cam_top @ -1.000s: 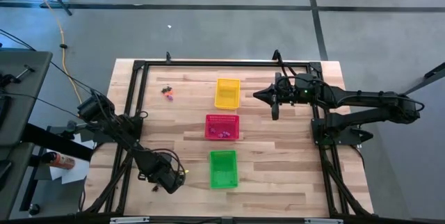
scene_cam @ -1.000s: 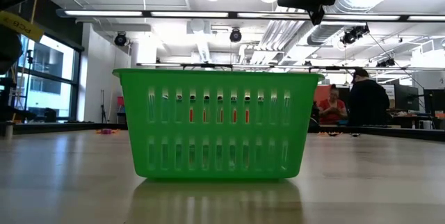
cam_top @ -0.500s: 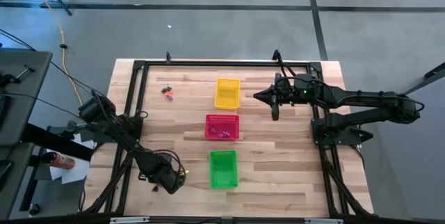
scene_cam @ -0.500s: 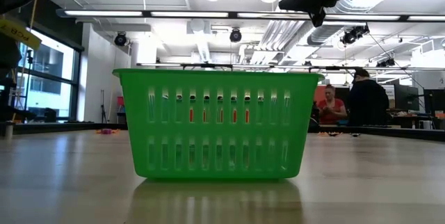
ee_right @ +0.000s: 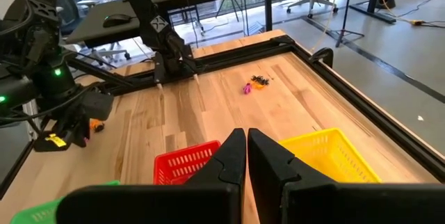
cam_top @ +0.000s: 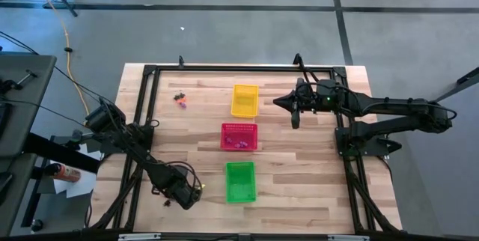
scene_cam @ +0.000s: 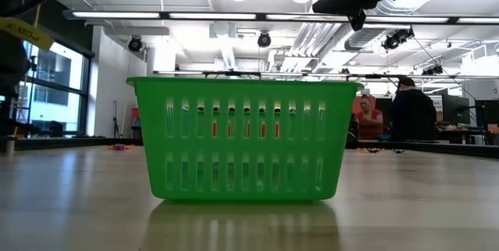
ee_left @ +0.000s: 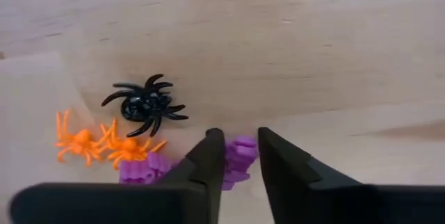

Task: Sort Halloween decoration
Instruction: Put the purple skeleton toy into the red bin

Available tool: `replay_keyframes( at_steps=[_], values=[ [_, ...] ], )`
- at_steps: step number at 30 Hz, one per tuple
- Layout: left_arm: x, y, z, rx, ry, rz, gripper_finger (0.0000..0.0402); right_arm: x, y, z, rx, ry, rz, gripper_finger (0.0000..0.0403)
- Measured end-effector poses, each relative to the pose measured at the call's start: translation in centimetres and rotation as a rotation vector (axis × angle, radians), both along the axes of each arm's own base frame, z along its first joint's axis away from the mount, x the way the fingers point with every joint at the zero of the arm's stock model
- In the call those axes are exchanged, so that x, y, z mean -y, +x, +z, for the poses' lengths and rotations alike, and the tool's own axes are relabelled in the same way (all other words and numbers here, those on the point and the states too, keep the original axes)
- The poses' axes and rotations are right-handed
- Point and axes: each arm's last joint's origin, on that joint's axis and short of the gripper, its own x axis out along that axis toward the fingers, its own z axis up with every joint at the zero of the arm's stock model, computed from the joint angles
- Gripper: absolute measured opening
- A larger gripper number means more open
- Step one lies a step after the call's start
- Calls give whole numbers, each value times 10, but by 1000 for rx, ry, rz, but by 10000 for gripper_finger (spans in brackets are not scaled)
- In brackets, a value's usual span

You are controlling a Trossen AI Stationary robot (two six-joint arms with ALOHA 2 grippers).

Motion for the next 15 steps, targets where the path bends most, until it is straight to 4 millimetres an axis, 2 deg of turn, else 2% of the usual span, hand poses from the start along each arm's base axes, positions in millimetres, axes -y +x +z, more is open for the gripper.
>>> replay_keyframes(
  at_steps=[5,11,15],
  values=[
    [0,0,1,19,4,-63,13,0,0,0,0,0,0,12],
    [-2,-3,7,53,8,-132,9,0,0,0,-3,-18,4,12],
    [-5,-4,26,151,-20,-269,4,0,0,0,-7,-42,9,12]
  ],
)
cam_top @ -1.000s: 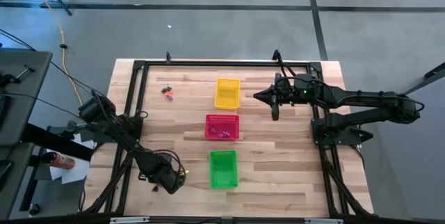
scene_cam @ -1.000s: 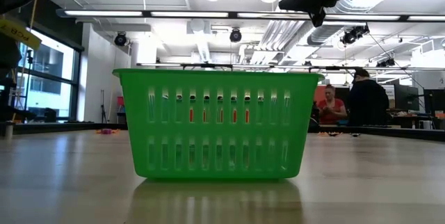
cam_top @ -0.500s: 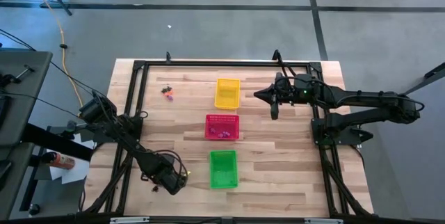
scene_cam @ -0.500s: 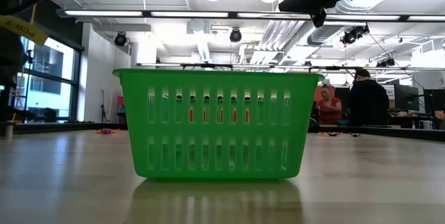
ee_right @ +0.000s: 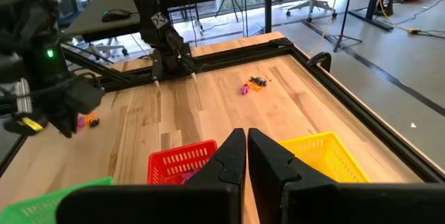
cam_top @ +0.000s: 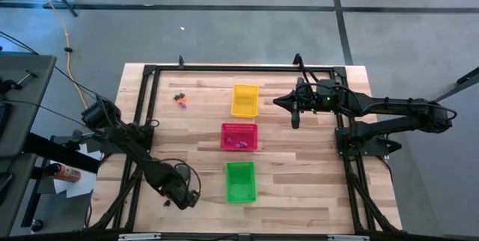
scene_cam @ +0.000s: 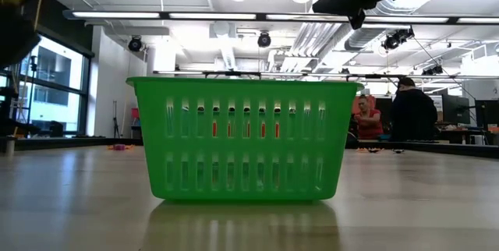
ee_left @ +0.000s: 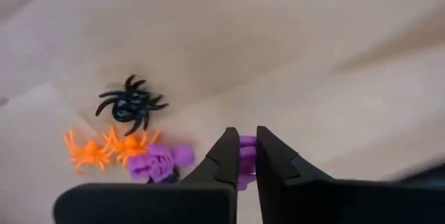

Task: Sort Halloween decoration
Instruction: Put the purple skeleton toy into the red bin

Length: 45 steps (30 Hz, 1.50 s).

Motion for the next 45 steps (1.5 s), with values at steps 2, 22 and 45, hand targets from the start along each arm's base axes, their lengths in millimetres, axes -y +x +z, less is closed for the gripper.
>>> replay_keyframes(
  at_steps=[2,22,45],
  values=[
    [-4,-1,14,63,-15,-58,4,0,0,0,0,0,0,12],
    [-224,86,103,904,658,-434,6,0,2,7,66,-33,7,12],
    [-221,58,186,1473,884,-526,7,-2,2,41,419,-50,16,12]
  ],
)
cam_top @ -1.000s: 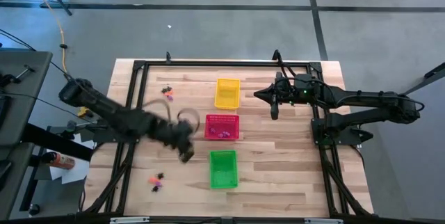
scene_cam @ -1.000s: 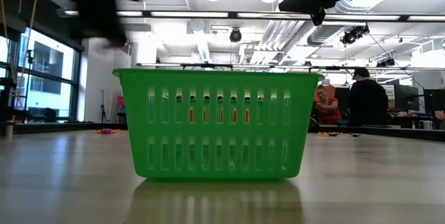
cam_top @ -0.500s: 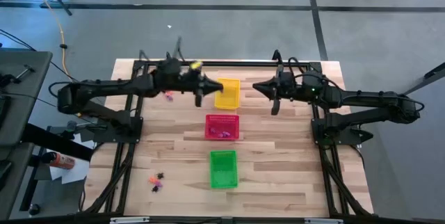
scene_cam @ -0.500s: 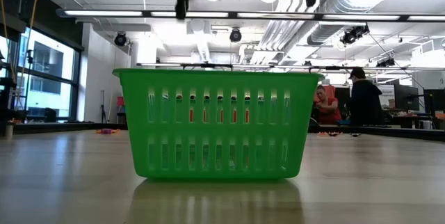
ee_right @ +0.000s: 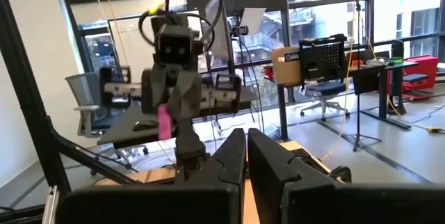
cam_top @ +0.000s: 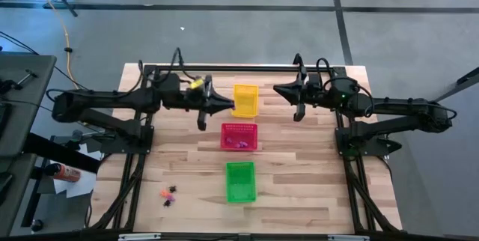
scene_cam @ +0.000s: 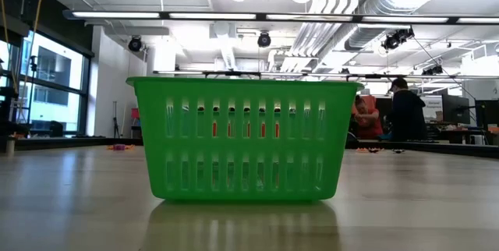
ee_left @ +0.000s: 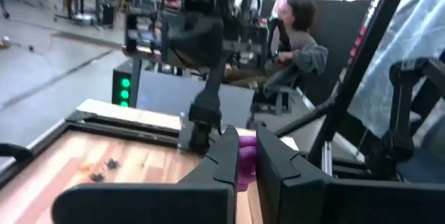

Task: Sort Halloween decoration
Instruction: Put the purple skeleton toy into the red bin

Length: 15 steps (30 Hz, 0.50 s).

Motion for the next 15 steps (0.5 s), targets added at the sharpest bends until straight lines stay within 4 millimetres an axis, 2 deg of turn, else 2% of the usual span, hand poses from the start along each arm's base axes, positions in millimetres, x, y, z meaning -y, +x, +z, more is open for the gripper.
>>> replay_keyframes(
  at_steps=[9,11,15],
  values=[
    [-1,2,-3,-14,-5,10,7,0,0,0,-1,0,0,12],
    [-2,6,-10,-69,-42,30,7,0,0,0,-1,0,-1,12],
    [-7,23,-40,-226,-103,42,5,1,0,-1,-8,1,-8,12]
  ],
)
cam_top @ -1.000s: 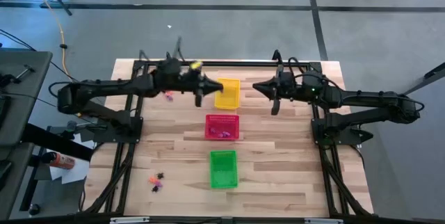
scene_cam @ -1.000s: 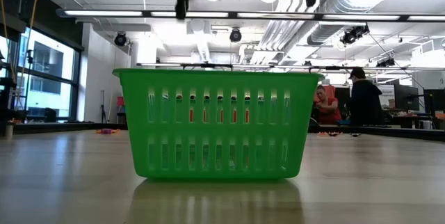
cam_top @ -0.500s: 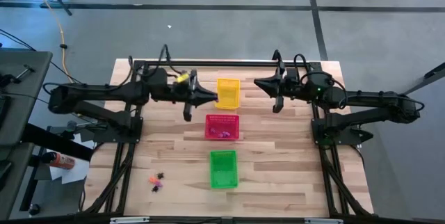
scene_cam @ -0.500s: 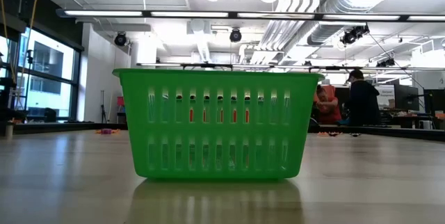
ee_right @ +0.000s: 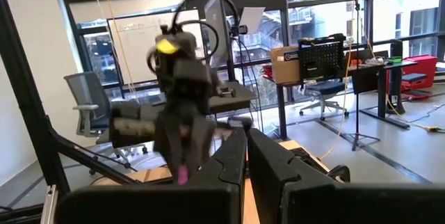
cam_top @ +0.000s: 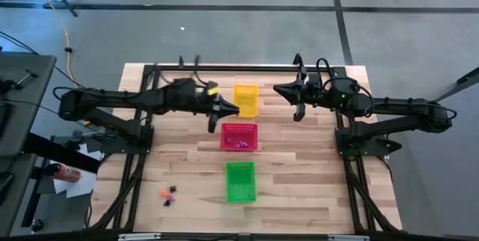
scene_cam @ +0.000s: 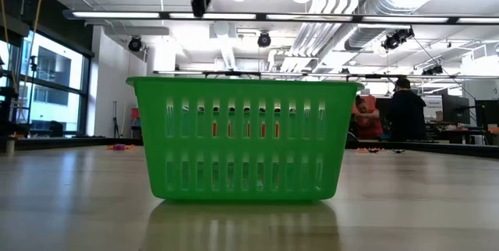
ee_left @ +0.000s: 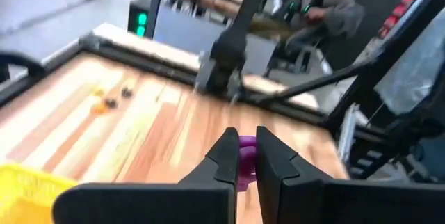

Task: Sort Halloween decoration
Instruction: Put the purple skeleton toy into the red bin

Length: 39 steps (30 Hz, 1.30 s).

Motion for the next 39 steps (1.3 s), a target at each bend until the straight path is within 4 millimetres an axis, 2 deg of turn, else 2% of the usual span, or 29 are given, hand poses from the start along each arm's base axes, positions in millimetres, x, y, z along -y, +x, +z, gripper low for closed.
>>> replay_keyframes(
  at_steps=[3,10,13,19,26,33,36,39],
  values=[
    [-2,18,-20,-93,-19,-3,4,2,0,-1,-13,3,-11,12],
    [-1,56,-94,-416,22,-70,3,6,-1,-4,-44,9,-33,12],
    [-1,64,-123,-506,3,-71,4,8,-1,-6,-58,13,-43,12],
    [-2,69,-152,-596,-32,-58,21,10,-1,-6,-63,14,-49,12],
    [-2,70,-156,-610,-40,-54,44,10,-1,-7,-76,16,-49,12],
    [-7,69,-155,-611,-92,-15,117,10,-1,-8,-82,-9,-51,12],
    [-9,66,-145,-589,-99,-6,153,10,-1,-8,-82,-9,-51,12],
    [-16,58,-123,-546,-110,-14,182,9,-1,-8,-81,-7,-50,12]
  ],
)
